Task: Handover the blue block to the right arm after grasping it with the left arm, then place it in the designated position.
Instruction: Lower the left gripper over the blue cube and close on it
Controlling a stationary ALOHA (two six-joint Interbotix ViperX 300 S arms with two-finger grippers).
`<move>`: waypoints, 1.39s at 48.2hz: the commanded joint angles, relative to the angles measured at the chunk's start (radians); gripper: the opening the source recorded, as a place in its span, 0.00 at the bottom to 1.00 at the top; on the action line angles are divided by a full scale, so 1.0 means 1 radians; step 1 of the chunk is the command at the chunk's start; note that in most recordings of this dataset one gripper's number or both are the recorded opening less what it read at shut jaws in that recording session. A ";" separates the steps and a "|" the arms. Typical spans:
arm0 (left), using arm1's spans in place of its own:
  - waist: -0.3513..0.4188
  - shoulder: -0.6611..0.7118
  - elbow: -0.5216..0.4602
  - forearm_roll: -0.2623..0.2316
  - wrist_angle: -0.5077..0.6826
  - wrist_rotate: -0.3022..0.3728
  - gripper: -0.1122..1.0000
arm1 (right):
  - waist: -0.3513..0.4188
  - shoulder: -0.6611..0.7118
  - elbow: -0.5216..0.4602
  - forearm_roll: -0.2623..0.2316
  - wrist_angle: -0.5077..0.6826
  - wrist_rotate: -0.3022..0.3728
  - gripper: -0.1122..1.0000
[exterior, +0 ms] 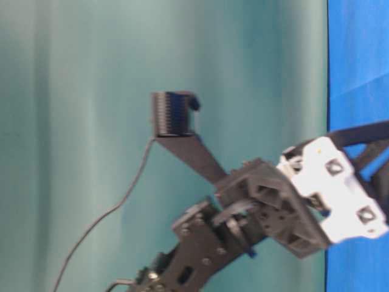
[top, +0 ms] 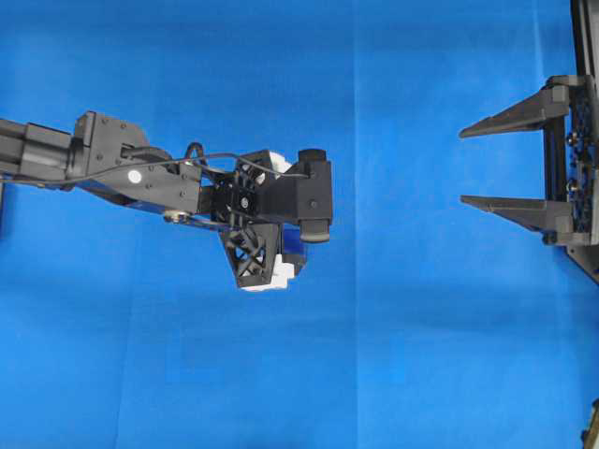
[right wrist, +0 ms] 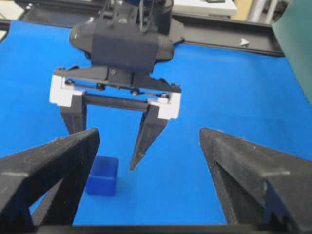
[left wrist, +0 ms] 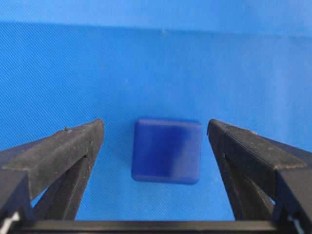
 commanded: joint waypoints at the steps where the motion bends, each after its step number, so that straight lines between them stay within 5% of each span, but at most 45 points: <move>1: -0.003 -0.008 -0.005 0.000 -0.014 -0.006 0.92 | -0.005 0.009 -0.023 0.003 -0.003 0.002 0.97; 43: -0.006 0.064 0.018 0.000 -0.092 -0.020 0.92 | -0.009 0.014 -0.021 0.003 -0.008 0.002 0.97; 48: -0.009 0.066 0.015 0.000 -0.086 -0.018 0.83 | -0.009 0.014 -0.021 0.003 -0.006 0.002 0.97; 54: -0.012 0.066 0.014 0.000 -0.084 -0.012 0.54 | -0.009 0.014 -0.021 0.003 -0.006 0.002 0.97; 67: -0.011 0.066 0.014 0.000 -0.084 -0.018 0.54 | -0.009 0.014 -0.023 0.003 -0.005 0.002 0.97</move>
